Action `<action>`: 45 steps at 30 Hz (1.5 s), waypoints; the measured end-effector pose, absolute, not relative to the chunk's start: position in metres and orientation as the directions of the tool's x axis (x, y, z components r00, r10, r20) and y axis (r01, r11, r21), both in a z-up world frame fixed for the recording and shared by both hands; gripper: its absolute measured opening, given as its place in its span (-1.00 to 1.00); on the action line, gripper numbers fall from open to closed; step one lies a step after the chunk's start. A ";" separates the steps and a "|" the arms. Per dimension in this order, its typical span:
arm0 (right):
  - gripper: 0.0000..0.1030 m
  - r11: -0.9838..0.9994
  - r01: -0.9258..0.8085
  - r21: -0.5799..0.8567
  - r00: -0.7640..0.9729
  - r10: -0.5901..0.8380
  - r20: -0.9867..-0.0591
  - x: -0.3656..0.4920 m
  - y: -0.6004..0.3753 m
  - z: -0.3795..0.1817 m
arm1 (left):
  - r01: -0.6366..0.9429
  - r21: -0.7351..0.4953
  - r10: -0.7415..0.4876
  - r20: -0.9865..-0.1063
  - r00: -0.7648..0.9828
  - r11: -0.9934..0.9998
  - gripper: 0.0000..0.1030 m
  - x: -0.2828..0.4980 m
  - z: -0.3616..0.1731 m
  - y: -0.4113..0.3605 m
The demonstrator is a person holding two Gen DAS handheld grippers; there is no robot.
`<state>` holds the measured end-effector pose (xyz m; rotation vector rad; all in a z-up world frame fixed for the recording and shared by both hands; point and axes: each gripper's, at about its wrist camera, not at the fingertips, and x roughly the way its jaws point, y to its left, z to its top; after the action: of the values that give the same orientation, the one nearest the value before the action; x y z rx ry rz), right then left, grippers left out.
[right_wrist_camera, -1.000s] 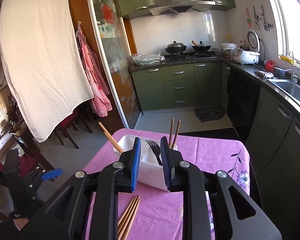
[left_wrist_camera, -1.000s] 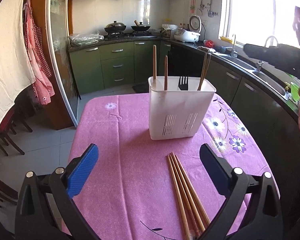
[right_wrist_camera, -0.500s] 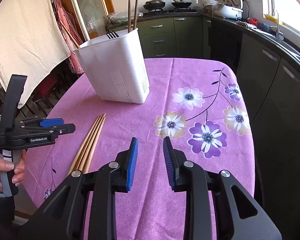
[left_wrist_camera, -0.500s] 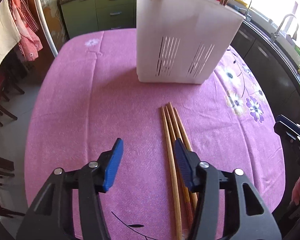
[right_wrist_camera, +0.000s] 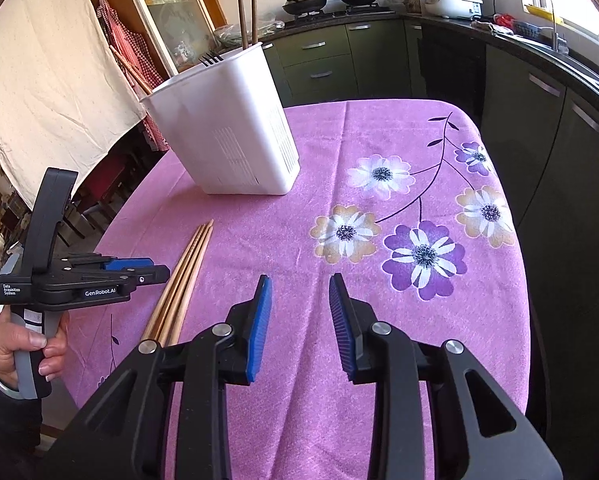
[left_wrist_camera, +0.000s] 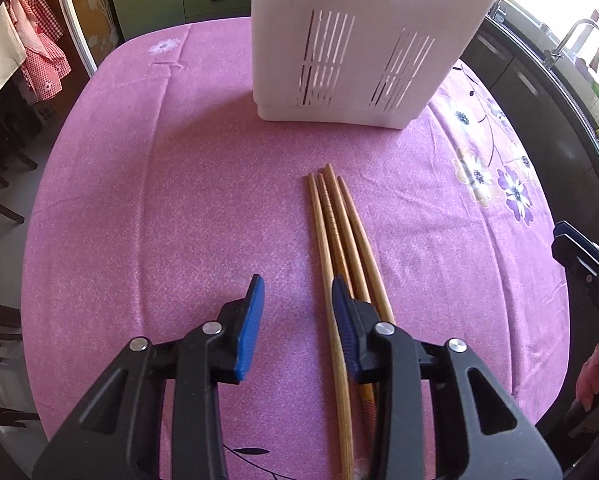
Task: Organize utensils
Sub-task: 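Grasp a loose chopstick with left gripper while right gripper approaches the pile, then lift the chopstick upright with left gripper while right gripper grasps another chopstick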
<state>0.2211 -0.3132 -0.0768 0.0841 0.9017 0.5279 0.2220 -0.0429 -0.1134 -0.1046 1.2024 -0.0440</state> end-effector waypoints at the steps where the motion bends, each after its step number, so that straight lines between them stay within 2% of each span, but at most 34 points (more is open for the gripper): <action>1: -0.41 0.869 -0.400 0.290 0.501 0.473 -0.725 0.221 -0.314 -0.078 | -0.018 -0.100 -0.087 -0.928 0.361 0.995 -0.34 0.222 -0.113 -0.045; 12: -0.41 0.863 -0.391 0.320 0.491 0.490 -0.720 0.224 -0.321 -0.081 | 0.013 -0.023 -0.026 -0.943 0.333 1.000 -0.37 0.231 -0.121 -0.061; 14: -0.41 0.861 -0.393 0.323 0.488 0.493 -0.720 0.224 -0.322 -0.081 | 0.018 -0.009 -0.014 -0.942 0.336 1.000 -0.46 0.234 -0.121 -0.065; 18: -0.41 0.860 -0.396 0.321 0.483 0.492 -0.724 0.224 -0.321 -0.082 | 0.007 -0.025 -0.026 -0.939 0.342 1.000 -0.84 0.241 -0.121 -0.060; 24: -0.41 0.867 -0.389 0.311 0.483 0.479 -0.733 0.226 -0.321 -0.082 | -0.033 -0.058 -0.042 -0.932 0.360 0.998 -0.86 0.235 -0.115 -0.033; 28: -0.34 0.858 -0.409 0.311 0.459 0.488 -0.742 0.228 -0.312 -0.080 | -0.044 -0.052 -0.027 -0.892 0.452 0.998 -0.86 0.219 -0.087 -0.019; 39: -0.34 0.791 -0.547 0.275 0.312 0.497 -0.810 0.241 -0.232 -0.081 | -0.024 0.003 0.019 -0.718 0.696 1.000 -0.87 0.158 -0.005 -0.011; 45: -0.71 0.761 -0.592 0.264 0.222 0.469 -0.855 0.248 -0.185 -0.098 | -0.001 0.016 0.012 -0.687 0.727 1.000 -0.87 0.143 0.008 -0.013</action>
<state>0.2484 -0.1850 -0.0980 -0.1279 1.1295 0.7356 0.1431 -0.0130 0.0076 0.0147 0.7573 0.0070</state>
